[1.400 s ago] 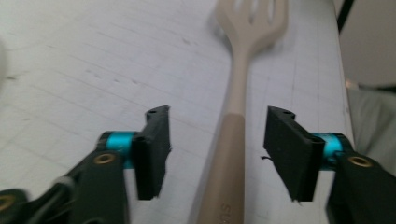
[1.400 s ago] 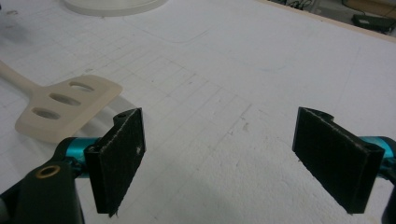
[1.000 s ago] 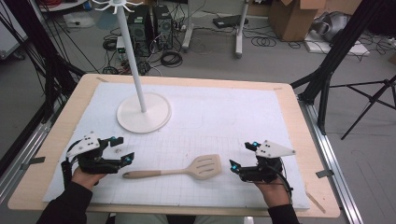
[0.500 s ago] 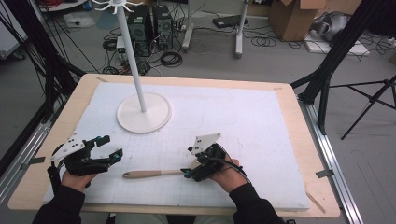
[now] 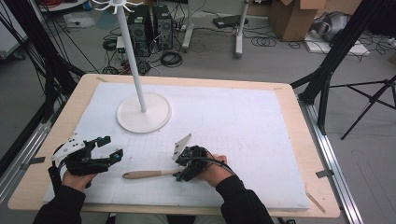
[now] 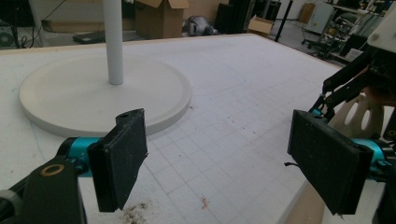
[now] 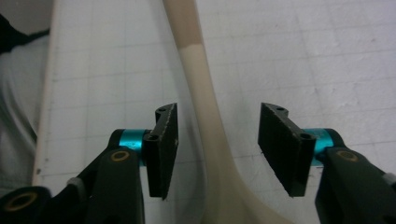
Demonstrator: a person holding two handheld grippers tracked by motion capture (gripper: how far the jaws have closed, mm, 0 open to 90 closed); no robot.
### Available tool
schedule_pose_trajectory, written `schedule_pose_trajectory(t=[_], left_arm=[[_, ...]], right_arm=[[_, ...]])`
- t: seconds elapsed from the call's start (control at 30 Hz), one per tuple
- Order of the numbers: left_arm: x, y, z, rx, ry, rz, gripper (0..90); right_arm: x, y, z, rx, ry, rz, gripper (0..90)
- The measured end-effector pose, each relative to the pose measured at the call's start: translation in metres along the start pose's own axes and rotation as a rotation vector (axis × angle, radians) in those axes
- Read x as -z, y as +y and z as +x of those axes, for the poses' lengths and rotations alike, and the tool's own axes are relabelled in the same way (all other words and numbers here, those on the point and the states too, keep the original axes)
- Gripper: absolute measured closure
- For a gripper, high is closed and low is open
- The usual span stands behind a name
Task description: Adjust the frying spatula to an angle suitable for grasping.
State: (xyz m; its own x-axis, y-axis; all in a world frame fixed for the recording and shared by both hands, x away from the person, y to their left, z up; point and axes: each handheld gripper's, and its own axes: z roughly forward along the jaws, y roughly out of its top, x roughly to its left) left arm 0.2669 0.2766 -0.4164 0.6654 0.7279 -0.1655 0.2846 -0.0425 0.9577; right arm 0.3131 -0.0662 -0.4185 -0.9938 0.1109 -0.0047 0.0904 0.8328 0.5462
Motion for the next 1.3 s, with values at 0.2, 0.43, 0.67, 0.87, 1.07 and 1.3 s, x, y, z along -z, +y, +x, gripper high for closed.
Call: schedule_pose_trajectory(t=[0.2, 0.43, 0.67, 0.87, 1.07, 1.3], left_arm=[[0.001, 0.000, 0.002, 0.002, 0.000, 0.003, 20.4], [0.001, 0.000, 0.002, 0.002, -0.001, 0.009, 20.7], [0.002, 0.000, 0.003, 0.009, 0.007, 0.003, 21.2], [0.003, 0.001, 0.004, 0.004, 0.009, -0.006, 21.3], [0.003, 0.001, 0.004, 0.007, 0.016, -0.010, 21.4], [0.003, 0.001, 0.004, 0.007, 0.007, -0.014, 21.4]], right_arm=[[-0.005, 0.004, -0.001, 0.010, 0.028, 0.031, 62.0], [-0.004, 0.007, 0.000, 0.015, 0.031, 0.050, 74.1], [-0.004, 0.011, 0.008, -0.058, -0.041, 0.073, 75.1], [-0.005, 0.008, 0.015, -0.201, -0.123, 0.044, 75.9], [-0.005, 0.005, 0.019, -0.355, -0.213, 0.006, 76.8], [0.005, -0.001, 0.019, -0.335, -0.229, -0.083, 60.5]])
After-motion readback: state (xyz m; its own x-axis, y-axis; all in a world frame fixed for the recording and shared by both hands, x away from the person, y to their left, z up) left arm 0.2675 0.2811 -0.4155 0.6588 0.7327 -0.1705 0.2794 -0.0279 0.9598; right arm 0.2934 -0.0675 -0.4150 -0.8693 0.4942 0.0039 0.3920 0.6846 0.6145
